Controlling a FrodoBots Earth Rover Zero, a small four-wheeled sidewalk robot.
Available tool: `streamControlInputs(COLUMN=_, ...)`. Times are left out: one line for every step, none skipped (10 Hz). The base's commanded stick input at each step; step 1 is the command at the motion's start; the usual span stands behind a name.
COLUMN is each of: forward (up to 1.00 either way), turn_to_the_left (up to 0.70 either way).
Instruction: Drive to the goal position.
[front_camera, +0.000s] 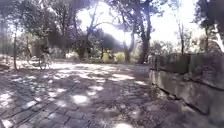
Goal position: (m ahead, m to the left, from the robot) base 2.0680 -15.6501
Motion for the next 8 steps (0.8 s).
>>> streamControlInputs(forward=0.44, turn_to_the_left=0.22)
streamControlInputs(forward=0.00, turn_to_the_left=0.00)
streamControlInputs(forward=0.00, turn_to_the_left=0.00)
streamControlInputs(forward=0.00, turn_to_the_left=0.00)
streamControlInputs(forward=0.00, turn_to_the_left=0.00)
streamControlInputs(forward=0.00, turn_to_the_left=0.00)
streamControlInputs(forward=0.00, turn_to_the_left=0.00)
streamControlInputs(forward=0.00, turn_to_the_left=0.00)
